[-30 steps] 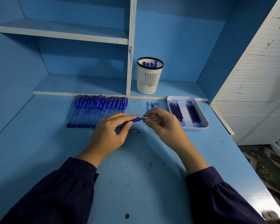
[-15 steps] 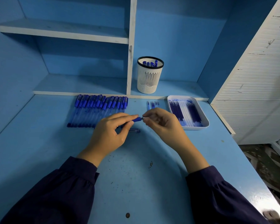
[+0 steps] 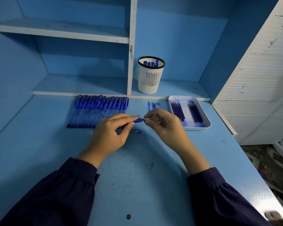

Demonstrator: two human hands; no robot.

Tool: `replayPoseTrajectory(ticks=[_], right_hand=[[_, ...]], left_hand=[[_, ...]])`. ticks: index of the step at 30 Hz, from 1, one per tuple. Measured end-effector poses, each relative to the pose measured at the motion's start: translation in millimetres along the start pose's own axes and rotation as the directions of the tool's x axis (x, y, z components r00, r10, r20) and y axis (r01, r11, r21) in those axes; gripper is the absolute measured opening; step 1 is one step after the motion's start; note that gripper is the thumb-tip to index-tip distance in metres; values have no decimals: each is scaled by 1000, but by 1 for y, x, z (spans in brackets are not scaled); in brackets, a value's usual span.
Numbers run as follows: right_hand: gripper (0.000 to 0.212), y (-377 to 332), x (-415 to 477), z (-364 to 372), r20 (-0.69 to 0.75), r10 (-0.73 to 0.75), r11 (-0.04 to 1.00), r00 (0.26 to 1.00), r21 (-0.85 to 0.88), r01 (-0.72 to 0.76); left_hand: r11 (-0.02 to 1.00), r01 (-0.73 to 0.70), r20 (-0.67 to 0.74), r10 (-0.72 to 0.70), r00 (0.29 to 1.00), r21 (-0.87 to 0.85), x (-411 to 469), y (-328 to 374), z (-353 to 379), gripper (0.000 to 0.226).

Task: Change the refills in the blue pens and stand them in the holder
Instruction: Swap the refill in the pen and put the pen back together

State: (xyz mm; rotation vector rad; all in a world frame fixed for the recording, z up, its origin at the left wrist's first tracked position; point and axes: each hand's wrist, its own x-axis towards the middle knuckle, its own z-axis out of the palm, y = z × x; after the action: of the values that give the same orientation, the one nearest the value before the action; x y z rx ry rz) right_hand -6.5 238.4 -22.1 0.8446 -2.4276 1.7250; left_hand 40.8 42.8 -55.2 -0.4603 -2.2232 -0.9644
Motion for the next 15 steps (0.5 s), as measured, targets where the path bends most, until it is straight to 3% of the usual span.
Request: replayPoseTrajectory(ticks=[6,9,11,13,15], right_hand=[[12,2,0,6,-59,-9,997,998,-83,4],[5,0,1,8,-65,76,996,995,55,-73],[15,0,0,10,-40,157,980,987,134,-150],[22,4,-1,12,9,175,983,985,58,-175],[24,8,-3,15,71,116,987,991,-122,-107]], left_hand=[[1000,-13,7,13,1000,10,0,0,0,26],[999,-7,-11,7,1000,39,1,0,-1,25],[998,19,-50,-16,999,56,1,0,-2,24],[997,51,-85,-46,995,61,2,-2,-5,24],[995,80,-97,-74,993,65,3,-4,-7,25]])
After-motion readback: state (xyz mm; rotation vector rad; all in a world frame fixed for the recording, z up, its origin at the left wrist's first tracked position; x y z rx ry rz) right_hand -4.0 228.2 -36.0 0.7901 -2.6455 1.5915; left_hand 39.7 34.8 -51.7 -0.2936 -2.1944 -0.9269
